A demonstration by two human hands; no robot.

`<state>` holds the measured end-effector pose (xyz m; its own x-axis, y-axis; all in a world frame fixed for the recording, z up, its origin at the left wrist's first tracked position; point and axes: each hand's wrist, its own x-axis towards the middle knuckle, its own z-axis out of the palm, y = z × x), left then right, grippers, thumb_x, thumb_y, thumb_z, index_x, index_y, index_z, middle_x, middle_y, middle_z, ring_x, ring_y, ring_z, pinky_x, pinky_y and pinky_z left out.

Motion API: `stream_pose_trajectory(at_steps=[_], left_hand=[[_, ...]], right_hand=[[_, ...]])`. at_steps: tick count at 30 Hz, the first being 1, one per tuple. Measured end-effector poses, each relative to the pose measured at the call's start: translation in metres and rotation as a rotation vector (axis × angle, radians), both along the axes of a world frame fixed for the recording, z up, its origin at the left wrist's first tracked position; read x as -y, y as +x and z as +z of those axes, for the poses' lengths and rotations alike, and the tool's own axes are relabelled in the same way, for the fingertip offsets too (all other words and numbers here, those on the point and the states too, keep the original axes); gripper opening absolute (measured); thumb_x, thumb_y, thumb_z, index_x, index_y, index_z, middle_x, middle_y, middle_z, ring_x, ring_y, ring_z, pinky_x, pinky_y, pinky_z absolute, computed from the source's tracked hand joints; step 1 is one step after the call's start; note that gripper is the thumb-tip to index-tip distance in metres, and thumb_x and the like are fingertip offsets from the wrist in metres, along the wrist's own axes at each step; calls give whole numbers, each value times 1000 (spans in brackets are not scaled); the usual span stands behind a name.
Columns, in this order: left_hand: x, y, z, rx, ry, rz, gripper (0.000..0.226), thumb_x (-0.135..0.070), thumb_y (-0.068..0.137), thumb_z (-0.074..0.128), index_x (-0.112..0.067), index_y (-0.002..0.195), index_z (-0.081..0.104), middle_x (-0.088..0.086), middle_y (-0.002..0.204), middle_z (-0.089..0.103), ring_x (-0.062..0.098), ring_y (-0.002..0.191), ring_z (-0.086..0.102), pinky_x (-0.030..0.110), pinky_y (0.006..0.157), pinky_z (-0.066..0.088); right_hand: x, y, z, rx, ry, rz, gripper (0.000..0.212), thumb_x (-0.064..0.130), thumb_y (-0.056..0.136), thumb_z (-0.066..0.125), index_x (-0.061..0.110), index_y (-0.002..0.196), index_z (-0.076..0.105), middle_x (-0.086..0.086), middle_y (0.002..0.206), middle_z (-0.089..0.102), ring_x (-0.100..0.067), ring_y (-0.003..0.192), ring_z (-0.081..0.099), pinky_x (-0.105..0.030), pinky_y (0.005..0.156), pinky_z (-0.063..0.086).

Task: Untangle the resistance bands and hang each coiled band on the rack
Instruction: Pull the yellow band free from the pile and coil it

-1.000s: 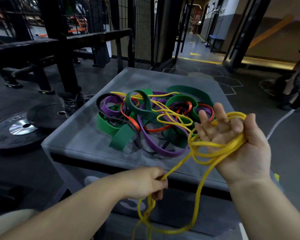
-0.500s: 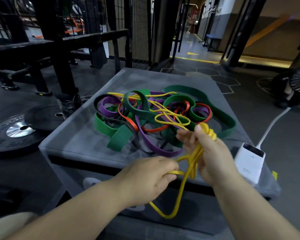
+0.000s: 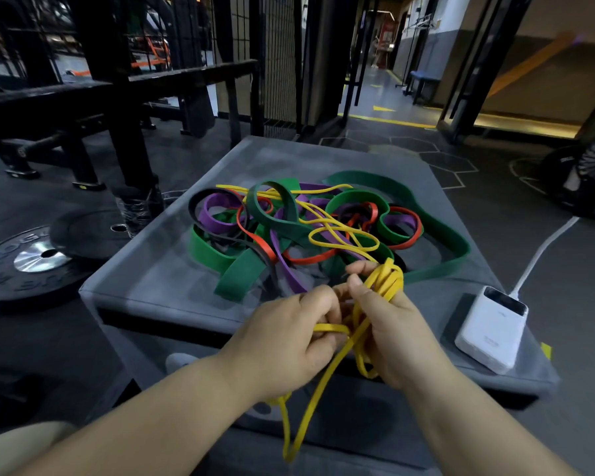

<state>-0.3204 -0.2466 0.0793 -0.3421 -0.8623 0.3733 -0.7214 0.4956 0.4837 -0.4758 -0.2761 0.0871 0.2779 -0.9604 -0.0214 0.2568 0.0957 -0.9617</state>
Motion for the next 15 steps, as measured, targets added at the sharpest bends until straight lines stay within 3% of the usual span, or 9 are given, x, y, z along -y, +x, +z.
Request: stream_pose_trajectory(at_steps=[3,6,9,13,15], left_hand=[[1,1,2,-18,-38,44,27,-45,80,63,-39,86,37,-19,64,48,8,67,49,22,55,31],[3,5,2,-50,2,92,42,-58,72,69,-34,79,35,-15,62,47,2,61,47,17,51,30],[8,9,6,-90,145,31,44,-66,66,69,-37,70,37,-11,57,46,7,54,41,27,51,34],[16,21,7,-18,355,-93,28,-43,84,69,-36,74,45,-12,60,49,5,56,43,28,57,38],[19,28,8,-34,416,-107,19,-31,90,66,-33,79,50,-10,65,56,3,59,49,27,61,42]], right_hand=[[-2,-1,-1,-206,-87,10,21,35,88,61,20,101,56,-4,75,60,-23,69,59,-39,61,53],[-3,-1,-2,-417,-208,30,13,28,99,53,16,94,55,7,60,52,-9,50,48,-25,48,42],[-1,-4,-1,-544,-248,-8,13,25,99,55,14,93,57,10,57,48,-6,49,43,-21,48,38],[4,-11,6,-250,-97,-81,13,21,99,53,14,88,53,2,53,43,-11,41,33,-23,40,30],[8,-18,8,-220,-85,-148,13,20,99,53,15,88,53,5,51,44,-11,40,34,-24,41,33]])
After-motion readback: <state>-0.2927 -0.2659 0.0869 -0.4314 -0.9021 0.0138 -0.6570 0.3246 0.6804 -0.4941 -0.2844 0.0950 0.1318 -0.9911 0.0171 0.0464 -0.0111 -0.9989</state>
